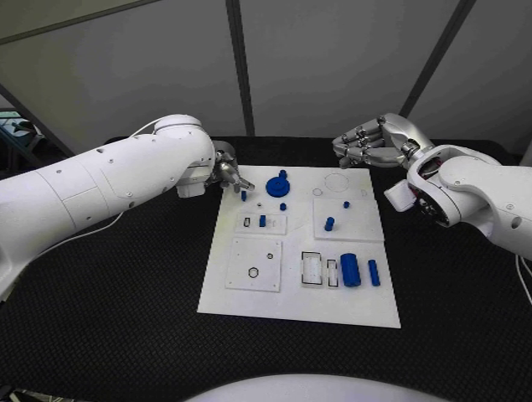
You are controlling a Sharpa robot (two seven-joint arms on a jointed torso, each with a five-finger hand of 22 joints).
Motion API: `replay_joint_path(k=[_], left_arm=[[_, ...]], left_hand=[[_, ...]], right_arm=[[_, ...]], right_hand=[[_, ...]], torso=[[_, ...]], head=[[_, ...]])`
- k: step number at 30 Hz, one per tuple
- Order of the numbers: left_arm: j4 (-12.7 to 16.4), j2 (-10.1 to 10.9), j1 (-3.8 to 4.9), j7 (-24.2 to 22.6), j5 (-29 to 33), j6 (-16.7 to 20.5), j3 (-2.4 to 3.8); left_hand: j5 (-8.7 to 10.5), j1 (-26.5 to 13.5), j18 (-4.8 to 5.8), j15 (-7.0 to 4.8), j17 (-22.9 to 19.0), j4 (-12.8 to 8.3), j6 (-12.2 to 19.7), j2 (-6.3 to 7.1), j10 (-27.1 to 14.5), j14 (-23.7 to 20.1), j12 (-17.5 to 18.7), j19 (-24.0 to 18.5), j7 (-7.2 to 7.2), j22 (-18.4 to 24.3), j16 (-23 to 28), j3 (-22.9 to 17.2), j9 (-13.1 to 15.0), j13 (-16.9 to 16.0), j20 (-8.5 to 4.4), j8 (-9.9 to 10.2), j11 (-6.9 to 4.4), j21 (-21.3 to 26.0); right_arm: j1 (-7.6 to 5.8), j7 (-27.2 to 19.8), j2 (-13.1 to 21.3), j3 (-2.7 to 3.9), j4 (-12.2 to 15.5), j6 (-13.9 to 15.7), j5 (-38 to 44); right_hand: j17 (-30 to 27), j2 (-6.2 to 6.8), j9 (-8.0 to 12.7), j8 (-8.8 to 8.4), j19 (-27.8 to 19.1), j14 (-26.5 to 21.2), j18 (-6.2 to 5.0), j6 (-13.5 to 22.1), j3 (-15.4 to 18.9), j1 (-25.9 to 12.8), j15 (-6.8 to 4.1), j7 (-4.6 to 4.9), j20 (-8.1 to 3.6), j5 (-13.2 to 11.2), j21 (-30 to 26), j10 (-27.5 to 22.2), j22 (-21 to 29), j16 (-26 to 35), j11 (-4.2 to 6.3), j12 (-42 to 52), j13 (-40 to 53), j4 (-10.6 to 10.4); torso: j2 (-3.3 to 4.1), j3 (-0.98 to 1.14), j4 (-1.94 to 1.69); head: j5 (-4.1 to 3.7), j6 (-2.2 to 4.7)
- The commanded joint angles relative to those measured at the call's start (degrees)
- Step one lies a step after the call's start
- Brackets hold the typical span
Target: Assemble the parts on the task board
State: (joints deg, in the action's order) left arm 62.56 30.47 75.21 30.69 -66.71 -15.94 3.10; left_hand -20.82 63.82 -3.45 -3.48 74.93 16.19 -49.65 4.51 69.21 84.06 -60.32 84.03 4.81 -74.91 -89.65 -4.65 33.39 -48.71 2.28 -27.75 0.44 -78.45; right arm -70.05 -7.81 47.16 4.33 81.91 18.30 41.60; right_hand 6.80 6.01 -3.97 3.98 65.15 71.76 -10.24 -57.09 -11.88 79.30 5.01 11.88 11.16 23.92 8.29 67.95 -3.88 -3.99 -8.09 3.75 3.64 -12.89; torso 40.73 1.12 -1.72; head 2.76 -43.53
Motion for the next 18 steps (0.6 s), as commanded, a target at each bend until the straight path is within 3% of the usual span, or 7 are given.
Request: replay_joint_path(k=[1,18], left_arm=[[-0.2,-0.2,0.05,0.1,-0.1,-1.3,-0.04],[-1.4,-0.9,-0.13,0.1,-0.1,-2.1,-0.45]], left_hand=[[-0.2,0.5,0.51,0.31,15.0,0.1,-0.5,-0.05,-0.1,5.9,0.1,1.4,0.06,-3.6,-0.3,0.3,-0.1,-0.1,0.49,0.2,0.09,-0.2],[-0.26,2.2,0.58,0.24,15.1,-0.2,-1.3,-1.15,0.1,5.9,-0.1,1.5,-0.04,-4.0,-0.4,0.8,-0.9,0.0,0.46,0.5,-0.01,-0.5]], right_arm=[[-0.09,-0.3,0.0,0.03,0.1,-0.4,0.1],[-0.09,-0.3,-0.1,0.03,0.1,-0.4,0.1]], right_hand=[[-0.1,0.0,0.1,-0.22,0.3,-0.2,-0.29,0.3,0.3,-0.4,0.15,0.03,0.09,0.3,-0.3,-0.5,0.1,0.3,0.02,0.0,0.0,0.0],[-0.1,-0.08,0.1,-0.21,0.3,-0.2,-0.3,0.3,0.3,-0.4,0.15,0.03,0.1,0.4,-0.4,-0.5,0.1,0.3,0.02,0.1,0.0,0.1]], torso=[[-0.01,0.0,-0.01],[0.01,0.01,-0.02]], head=[[-0.01,0.01],[-0.01,-0.05]])
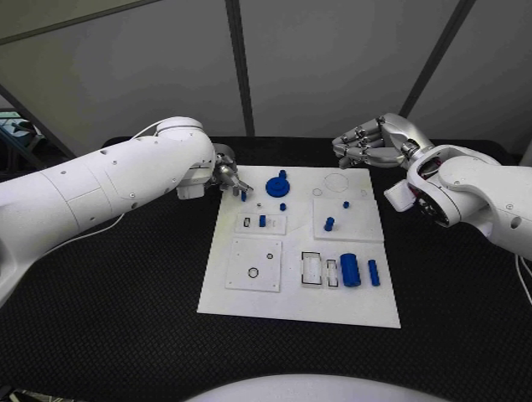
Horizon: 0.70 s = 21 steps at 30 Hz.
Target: Assemble the parts on the task board
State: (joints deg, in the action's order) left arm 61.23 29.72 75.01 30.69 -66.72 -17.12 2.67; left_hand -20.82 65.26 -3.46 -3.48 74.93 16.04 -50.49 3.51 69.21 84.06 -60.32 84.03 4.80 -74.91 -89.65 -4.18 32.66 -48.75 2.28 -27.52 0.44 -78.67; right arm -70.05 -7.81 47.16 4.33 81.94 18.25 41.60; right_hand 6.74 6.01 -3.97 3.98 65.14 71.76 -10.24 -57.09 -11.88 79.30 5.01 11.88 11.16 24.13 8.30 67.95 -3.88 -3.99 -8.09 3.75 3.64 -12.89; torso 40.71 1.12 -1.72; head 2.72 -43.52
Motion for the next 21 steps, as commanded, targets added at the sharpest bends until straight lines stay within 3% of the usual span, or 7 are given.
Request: replay_joint_path(k=[1,16,21], left_arm=[[-0.1,-0.2,0.06,0.1,0.0,-1.0,-0.04],[-0.3,-0.4,0.03,0.0,1.8,-0.7,-0.11],[-0.2,-0.4,0.02,-0.2,2.3,-0.3,-0.12]], left_hand=[[-0.26,0.9,0.59,0.24,15.1,-0.1,-0.5,-0.24,0.1,5.9,-0.2,1.5,-0.04,-4.0,-0.4,0.3,-0.2,0.0,0.46,0.2,-0.02,-0.3],[-0.31,4.0,0.55,0.16,15.1,-0.9,-1.0,-1.53,0.0,5.9,0.0,1.4,-0.13,-4.0,-0.4,0.5,-1.0,0.4,0.38,0.5,-0.12,-0.1],[-0.39,6.0,0.56,0.03,15.1,-1.6,-1.3,-2.64,0.1,5.9,0.0,1.4,-0.34,-4.1,-0.4,0.0,-1.2,0.4,0.3,0.4,-0.3,-0.1]], right_arm=[[-0.09,-0.3,-0.1,0.03,0.1,-0.4,0.1],[-0.09,-0.2,-0.2,0.03,0.1,-0.4,0.1],[-0.1,-0.2,-0.3,0.03,0.1,-0.5,0.1]], right_hand=[[0.0,-0.08,0.1,-0.21,0.3,-0.2,-0.3,0.3,0.3,-0.4,0.15,0.03,0.1,0.2,-0.4,-0.5,0.1,0.3,0.02,0.1,0.0,0.1],[0.0,-0.08,0.1,-0.21,0.3,-0.2,-0.3,0.3,0.3,-0.4,0.15,0.03,0.1,0.2,-0.4,-0.5,0.1,0.3,0.02,0.1,0.0,0.1],[0.0,-0.08,0.1,-0.21,0.3,-0.2,-0.3,0.3,0.3,-0.4,0.15,0.03,0.1,0.2,-0.4,-0.5,0.1,0.3,0.02,0.1,0.0,0.1]], torso=[[0.02,0.0,-0.02],[0.04,-0.01,-0.04],[-0.01,0.0,-0.04]], head=[[0.01,-0.08],[-0.22,-0.37],[-0.17,-0.44]])
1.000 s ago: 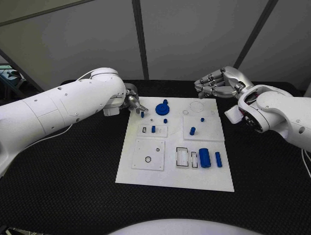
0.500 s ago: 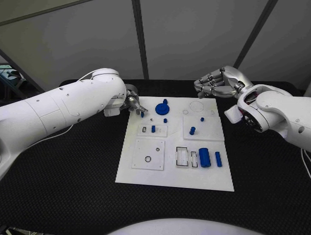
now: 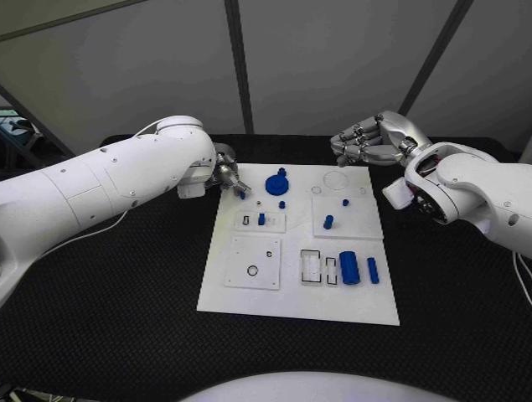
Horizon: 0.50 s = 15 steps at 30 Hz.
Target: Assemble the parts on the task board
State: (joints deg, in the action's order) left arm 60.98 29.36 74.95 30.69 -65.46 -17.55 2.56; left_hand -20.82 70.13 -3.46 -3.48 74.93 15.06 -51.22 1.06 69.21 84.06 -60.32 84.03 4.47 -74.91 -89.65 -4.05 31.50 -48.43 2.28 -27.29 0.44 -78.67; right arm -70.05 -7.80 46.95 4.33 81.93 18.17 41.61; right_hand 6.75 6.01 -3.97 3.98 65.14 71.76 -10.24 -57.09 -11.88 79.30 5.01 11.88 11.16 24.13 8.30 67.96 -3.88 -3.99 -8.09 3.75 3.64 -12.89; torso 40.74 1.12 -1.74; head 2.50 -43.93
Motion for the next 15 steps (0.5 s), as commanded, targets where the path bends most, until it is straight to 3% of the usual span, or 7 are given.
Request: replay_joint_path(k=[1,3,5,7,8,12,15], left_arm=[[0.1,-0.1,0.08,-0.2,1.3,0.3,0.0],[0.1,-0.1,0.07,-0.4,1.7,0.6,0.0],[0.2,-0.1,0.07,-0.5,2.0,1.0,0.0],[0.3,0.0,0.06,-0.6,2.2,1.5,0.0],[0.3,0.0,0.05,-0.6,2.3,1.8,0.0],[0.6,0.3,0.03,-0.7,3.3,2.8,0.0],[0.9,0.7,0.02,-0.7,4.2,3.6,0.0]], left_hand=[[-0.46,2.2,0.55,-0.07,15.1,-1.2,-0.6,-0.77,0.0,5.9,0.0,1.4,-0.14,-4.1,-0.4,-0.6,-0.1,0.2,0.25,0.1,-0.42,-0.1],[-0.57,4.5,0.53,-0.25,15.1,-2.4,-0.6,-1.86,-0.1,5.9,0.2,1.4,-0.36,-4.1,-0.4,-1.8,-0.1,0.4,0.12,0.0,-0.64,-0.1],[1.65,6.7,0.53,-0.42,15.1,-3.6,-0.4,-2.83,-0.2,5.9,0.5,1.4,-0.43,-4.1,-0.4,-3.4,-0.2,0.6,-0.06,-0.1,-0.74,-0.1],[10.38,9.6,0.56,-0.45,15.1,-5.2,0.0,-4.26,-0.3,5.9,0.9,1.4,-0.43,-4.2,-0.4,-7.6,-0.1,0.9,-0.18,-0.4,-0.87,0.0],[11.54,10.1,0.54,-0.46,15.1,-5.8,0.0,-4.1,-0.2,5.9,1.0,1.4,-0.46,-4.2,-0.4,-9.3,0.0,1.0,-0.19,-0.7,-0.81,0.0],[11.78,10.0,0.51,-0.39,15.1,-6.9,0.4,-2.96,0.2,5.9,1.1,1.3,-0.54,-4.2,-0.4,-14.8,1.0,1.2,-0.18,-2.4,-0.95,0.2],[11.71,7.9,0.48,-0.38,15.1,-7.3,1.2,-0.91,0.5,5.9,1.1,1.3,-0.46,-4.2,-0.4,-20.4,2.4,1.3,-0.18,-4.4,-0.88,0.3]], right_arm=[[-0.1,-0.2,-0.1,0.03,0.1,-0.4,0.1],[-0.1,-0.2,-0.1,0.03,0.1,-0.4,0.1],[-0.1,-0.2,-0.1,0.03,0.1,-0.4,0.1],[-0.1,-0.2,-0.1,0.03,0.1,-0.5,0.1],[-0.1,-0.2,-0.1,0.03,0.1,-0.5,0.1],[-0.1,-0.2,-0.1,0.03,0.1,-0.5,0.1],[-0.1,-0.2,0.0,0.03,0.0,-0.6,0.1]], right_hand=[[-0.1,-0.08,0.1,-0.21,0.3,-0.2,-0.3,0.3,0.3,-0.4,0.15,0.03,0.1,0.2,-0.4,-0.5,0.1,0.3,0.02,0.1,0.0,0.1],[-0.1,-0.08,0.1,-0.21,0.3,-0.2,-0.3,0.3,0.3,-0.4,0.15,0.03,0.1,0.2,-0.4,-0.5,0.1,0.3,0.02,0.1,0.0,0.1],[-0.1,-0.18,0.1,-0.2,0.3,-0.2,-0.31,0.3,0.3,-0.4,0.15,0.02,0.1,0.3,-0.4,-0.5,0.1,0.3,0.03,0.1,0.1,0.1],[-0.1,-0.18,0.1,-0.2,0.3,-0.2,-0.31,0.3,0.3,-0.4,0.15,0.02,0.1,0.3,-0.4,-0.5,0.1,0.3,0.03,0.1,0.1,0.1],[-0.1,-0.18,0.1,-0.2,0.3,-0.2,-0.31,0.3,0.3,-0.4,0.15,0.02,0.1,0.3,-0.4,-0.5,0.1,0.3,0.03,0.1,0.1,0.1],[-0.1,-0.18,0.1,-0.2,0.3,-0.2,-0.31,0.3,0.3,-0.4,0.15,0.02,0.1,0.3,-0.4,-0.5,0.1,0.3,0.03,0.1,0.1,0.1],[-0.1,-0.18,0.1,-0.2,0.3,-0.2,-0.31,0.3,0.3,-0.4,0.15,0.02,0.1,0.3,-0.4,-0.5,0.1,0.3,0.03,0.1,0.1,0.1]], torso=[[-0.03,-0.02,-0.02],[-0.02,-0.02,-0.01],[-0.01,-0.01,-0.01],[-0.01,-0.01,0.0],[-0.02,-0.03,0.02],[-0.01,-0.02,0.0],[-0.04,-0.04,-0.02]], head=[[0.07,-0.04],[0.1,-0.04],[0.09,-0.08],[0.07,-0.1],[0.08,-0.13],[0.05,-0.2],[0.05,-0.23]])
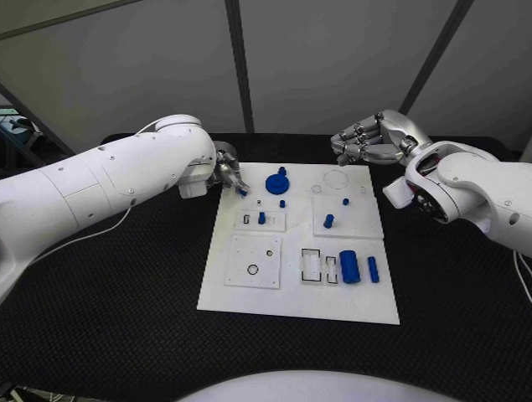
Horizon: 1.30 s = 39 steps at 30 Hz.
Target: Assemble the parts on the task board
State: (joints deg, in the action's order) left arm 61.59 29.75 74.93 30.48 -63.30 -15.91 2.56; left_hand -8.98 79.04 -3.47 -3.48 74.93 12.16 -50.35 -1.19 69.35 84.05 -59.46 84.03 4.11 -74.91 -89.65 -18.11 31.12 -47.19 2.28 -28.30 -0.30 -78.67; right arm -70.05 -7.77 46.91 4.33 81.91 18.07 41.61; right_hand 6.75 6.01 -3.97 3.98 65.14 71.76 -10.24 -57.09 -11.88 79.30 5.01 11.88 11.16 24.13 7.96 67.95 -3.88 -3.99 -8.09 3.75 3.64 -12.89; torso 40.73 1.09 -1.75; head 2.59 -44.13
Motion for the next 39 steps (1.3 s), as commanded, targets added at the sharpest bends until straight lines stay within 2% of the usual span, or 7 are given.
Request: replay_joint_path(k=[1,6,11,17,26,31,39], left_arm=[[0.5,0.5,0.03,-0.5,2.4,2.2,-0.01],[2.0,2.0,0.02,-0.4,4.3,3.8,-0.01],[4.8,4.1,0.01,-0.3,5.8,5.2,-0.02],[9.6,7.3,-0.28,-0.3,6.8,7.1,-0.11],[17.5,11.8,-1.67,-0.4,6.6,12.0,-0.34],[21.5,13.6,-2.87,-0.5,3.3,14.8,-0.82],[23.4,14.1,-4.58,-0.5,1.6,17.2,-1.14]], left_hand=[[-0.23,-1.4,0.49,-0.4,15.1,-4.6,0.5,1.66,0.4,5.9,0.2,1.3,-0.18,-4.2,-0.4,-7.6,3.1,0.1,-0.16,-3.8,-0.19,0.4],[-0.43,-4.7,0.47,-0.5,15.1,-5.8,1.4,3.79,0.6,5.9,0.1,1.3,-0.24,-4.2,-0.3,-14.0,4.5,0.3,-0.16,-6.1,-0.27,0.6],[-0.62,-6.6,0.41,-0.54,14.9,-6.8,1.7,4.68,0.7,5.9,-0.1,1.3,-0.39,-4.2,-0.3,-17.0,5.1,0.3,-0.28,-7.2,-0.34,0.8],[-0.99,-8.3,0.41,-0.71,14.7,-8.0,1.9,5.51,1.2,5.8,-0.7,1.3,-0.54,-4.2,-0.1,-19.6,5.7,-0.2,-0.37,-8.4,-0.44,1.0],[-1.41,-10.0,0.48,-0.87,14.6,-9.2,2.1,6.27,1.8,5.8,-1.4,1.5,-0.7,-4.6,0.0,-22.2,6.2,-0.8,-0.51,-9.5,-0.61,0.7],[-1.63,-10.5,0.5,-0.93,14.6,-9.6,2.0,6.6,2.1,5.8,-1.7,1.6,-0.78,-4.7,0.0,-22.9,6.4,-1.1,-0.58,-10.0,-0.7,0.7],[-1.99,-11.2,0.53,-1.04,14.6,-10.1,2.0,6.98,2.4,5.8,-2.1,1.7,-0.89,-4.8,0.0,-24.0,6.6,-1.5,-0.67,-10.5,-0.81,0.5]], right_arm=[[-0.1,-0.2,0.0,0.03,0.0,-0.5,0.1],[-0.1,-0.2,-0.1,0.03,-0.1,-0.6,0.1],[-0.1,-0.1,-0.2,0.03,-0.3,-0.7,0.1],[-0.1,-0.1,-0.2,0.03,-0.5,-0.7,0.1],[-0.1,-0.1,-0.3,0.02,-1.0,-0.8,0.1],[-0.09,-0.1,-0.5,0.01,-1.3,-0.9,0.1],[-0.08,0.1,-0.7,0.01,-1.4,-1.3,0.2]], right_hand=[[-0.1,-0.18,0.1,-0.2,0.3,-0.2,-0.3,0.3,0.3,-0.4,0.15,0.02,0.1,0.3,-0.1,-0.5,0.1,0.3,0.03,0.1,0.1,0.1],[-0.1,-0.18,0.1,-0.2,0.3,-0.2,-0.3,0.4,0.3,-0.4,0.15,0.02,0.1,0.3,-0.1,-0.5,0.1,0.3,0.03,0.1,0.1,0.1],[-0.1,-0.19,0.1,-0.2,0.3,-0.2,-0.31,0.4,0.3,-0.4,0.14,0.02,0.1,0.3,-0.1,-0.5,0.1,0.3,0.03,0.1,0.1,0.1],[-0.1,-0.19,0.1,-0.2,0.3,-0.2,-0.31,0.4,0.3,-0.4,0.14,0.02,0.1,0.3,-0.1,-0.5,0.1,0.3,0.03,0.1,0.1,0.1],[-0.1,-0.19,0.1,-0.2,0.3,-0.2,-0.31,0.4,0.3,-0.4,0.14,0.02,0.1,0.3,-0.1,-0.5,0.1,0.3,0.03,0.1,0.1,0.1],[-0.1,-0.2,0.1,-0.2,0.3,-0.3,-0.31,0.4,0.2,-0.3,0.15,0.03,0.1,0.4,-0.2,-0.5,0.1,0.3,0.03,0.1,0.1,0.1],[-0.2,-0.2,0.1,-0.2,0.3,-0.3,-0.31,0.4,0.2,-0.3,0.15,0.03,0.11,0.5,-0.2,-0.5,0.1,0.3,0.02,0.1,0.1,0.2]], torso=[[-0.04,0.0,-0.03],[-0.1,0.03,-0.1],[-0.2,0.03,-0.1],[-0.58,0.0,-0.33],[-1.18,0.08,-0.61],[-1.27,0.04,-0.73],[-1.12,0.06,-0.56]], head=[[-0.02,-0.07],[0.06,-0.1],[0.24,-0.09],[0.28,-0.32],[0.53,-0.85],[0.56,-1.01],[0.77,-0.95]])
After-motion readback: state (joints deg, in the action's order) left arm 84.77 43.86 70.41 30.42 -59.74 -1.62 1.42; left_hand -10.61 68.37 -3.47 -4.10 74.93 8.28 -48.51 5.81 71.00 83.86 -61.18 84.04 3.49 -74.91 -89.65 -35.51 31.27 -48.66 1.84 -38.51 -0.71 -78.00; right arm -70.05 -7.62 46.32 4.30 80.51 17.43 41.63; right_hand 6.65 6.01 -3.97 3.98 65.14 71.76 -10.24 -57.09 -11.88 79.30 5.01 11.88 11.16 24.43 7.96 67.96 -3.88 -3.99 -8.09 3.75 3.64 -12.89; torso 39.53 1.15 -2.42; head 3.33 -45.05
